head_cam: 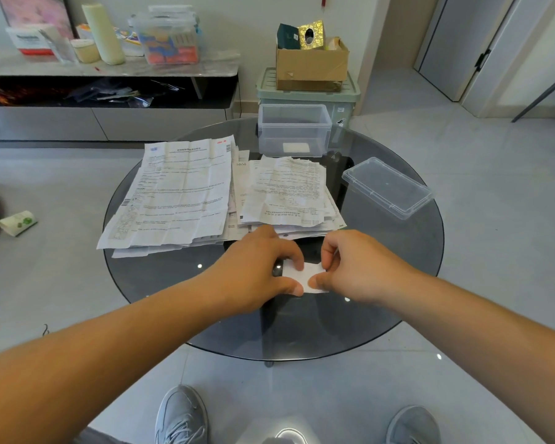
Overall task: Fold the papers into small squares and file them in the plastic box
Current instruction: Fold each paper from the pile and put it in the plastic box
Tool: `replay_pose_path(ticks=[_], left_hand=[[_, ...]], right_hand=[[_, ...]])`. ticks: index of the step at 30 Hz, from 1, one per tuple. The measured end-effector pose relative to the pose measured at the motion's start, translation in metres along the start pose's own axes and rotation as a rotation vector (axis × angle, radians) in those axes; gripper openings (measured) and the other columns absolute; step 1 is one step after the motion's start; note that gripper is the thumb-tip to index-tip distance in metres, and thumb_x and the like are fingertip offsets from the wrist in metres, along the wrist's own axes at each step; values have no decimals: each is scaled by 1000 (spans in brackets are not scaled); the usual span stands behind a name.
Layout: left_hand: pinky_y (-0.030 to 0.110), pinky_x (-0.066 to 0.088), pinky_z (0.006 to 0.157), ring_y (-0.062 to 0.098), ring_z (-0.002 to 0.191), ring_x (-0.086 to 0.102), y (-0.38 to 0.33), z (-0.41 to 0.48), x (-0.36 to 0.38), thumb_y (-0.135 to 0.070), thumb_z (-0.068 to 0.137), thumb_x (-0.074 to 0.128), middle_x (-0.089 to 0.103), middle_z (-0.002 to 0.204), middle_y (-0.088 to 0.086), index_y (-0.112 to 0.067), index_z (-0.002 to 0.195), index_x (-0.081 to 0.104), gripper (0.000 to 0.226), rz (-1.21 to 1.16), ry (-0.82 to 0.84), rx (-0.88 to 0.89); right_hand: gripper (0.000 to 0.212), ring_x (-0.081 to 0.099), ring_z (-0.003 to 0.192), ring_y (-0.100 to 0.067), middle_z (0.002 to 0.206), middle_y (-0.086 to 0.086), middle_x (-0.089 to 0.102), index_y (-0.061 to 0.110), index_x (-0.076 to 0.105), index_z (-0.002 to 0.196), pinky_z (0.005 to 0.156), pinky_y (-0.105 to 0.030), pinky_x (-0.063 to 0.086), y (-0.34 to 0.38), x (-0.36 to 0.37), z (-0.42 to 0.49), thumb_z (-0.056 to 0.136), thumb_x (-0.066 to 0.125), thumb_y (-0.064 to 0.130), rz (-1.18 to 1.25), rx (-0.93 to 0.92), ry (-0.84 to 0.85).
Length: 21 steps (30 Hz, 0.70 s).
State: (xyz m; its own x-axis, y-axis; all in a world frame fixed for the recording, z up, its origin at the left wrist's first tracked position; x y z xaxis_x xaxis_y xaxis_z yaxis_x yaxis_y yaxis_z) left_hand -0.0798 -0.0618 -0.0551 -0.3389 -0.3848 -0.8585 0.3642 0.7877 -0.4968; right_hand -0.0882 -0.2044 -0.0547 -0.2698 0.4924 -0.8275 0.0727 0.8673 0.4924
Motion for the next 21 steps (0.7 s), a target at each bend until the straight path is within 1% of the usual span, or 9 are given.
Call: replay_pose_path(ticks=[2, 4, 6, 8, 10, 13, 17, 19, 21], left_hand=[[19, 45, 82, 6, 91, 52, 4, 2, 2, -44, 82, 78, 48, 101, -11, -39, 109, 70, 28, -82, 27, -11], [11, 39, 67, 3, 79, 54, 5, 4, 2, -38, 84, 79, 52, 90, -15, -36, 104, 74, 20, -128, 18, -9], [10, 35, 60, 3, 69, 53, 4, 8, 2, -36, 83, 81, 55, 77, -13, -34, 98, 75, 17, -154, 1, -10], [11, 34, 59, 5, 65, 53, 5, 10, 4, -38, 81, 82, 56, 73, -13, -32, 98, 76, 20, -174, 14, -15], [13, 36, 60, 5, 68, 54, 6, 11, 5, -41, 78, 84, 57, 75, -14, -32, 99, 76, 25, -192, 47, -23], [13, 36, 61, 3, 72, 55, 6, 11, 5, -40, 77, 85, 56, 80, -15, -32, 101, 75, 28, -171, 68, -34], [12, 36, 62, 1, 76, 55, 5, 11, 4, -39, 77, 85, 56, 86, -16, -32, 103, 73, 30, -141, 91, -32], [14, 37, 61, 3, 75, 56, 6, 12, 4, -39, 76, 86, 58, 87, -15, -33, 104, 72, 31, -141, 124, -42], [16, 38, 61, 6, 74, 56, 7, 13, 4, -38, 75, 87, 59, 88, -13, -34, 103, 72, 33, -145, 143, -51]], right_hand=[[25, 60, 76, -15, 86, 7, 61, 27, 58, 79, 66, -31, 49, -1, 2, 0, 79, 82, 32, 12, -17, 8], [23, 58, 76, -11, 84, 11, 59, 31, 58, 79, 69, -29, 45, -1, 4, -1, 80, 80, 36, 3, -37, 10], [23, 56, 76, -9, 81, 12, 59, 33, 58, 82, 74, -31, 44, -2, 5, -2, 79, 80, 42, -3, -54, 2], [26, 55, 75, -8, 80, 13, 58, 34, 59, 86, 80, -35, 46, -2, 7, -4, 77, 80, 48, 4, -63, 7], [29, 53, 75, -7, 80, 14, 56, 35, 60, 88, 82, -37, 47, -1, 8, -4, 75, 81, 52, -7, -58, 29], [33, 53, 76, -8, 81, 14, 55, 36, 61, 89, 82, -37, 46, -2, 6, -3, 72, 84, 51, -23, -29, 79], [33, 56, 74, -13, 81, 11, 59, 32, 61, 85, 82, -38, 48, -2, 6, 1, 71, 87, 46, -22, 1, 125], [31, 56, 72, -12, 82, 11, 58, 32, 61, 84, 74, -31, 48, -2, 5, 3, 72, 87, 42, -24, -2, 148], [28, 55, 71, -9, 82, 12, 55, 31, 62, 84, 62, -26, 42, -4, 4, 4, 74, 88, 36, -23, -8, 177]])
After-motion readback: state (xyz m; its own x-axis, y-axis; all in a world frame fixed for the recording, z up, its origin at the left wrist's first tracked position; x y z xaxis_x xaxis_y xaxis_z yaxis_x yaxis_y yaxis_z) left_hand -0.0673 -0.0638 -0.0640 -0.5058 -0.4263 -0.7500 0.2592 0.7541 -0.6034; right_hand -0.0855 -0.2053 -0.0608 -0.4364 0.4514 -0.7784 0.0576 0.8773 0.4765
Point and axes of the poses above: each hand's wrist, its own z-axis towards the middle knuckle, its own x-axis out of the palm, y = z × x, the point moved 8 cm from there along z, towards the middle knuckle
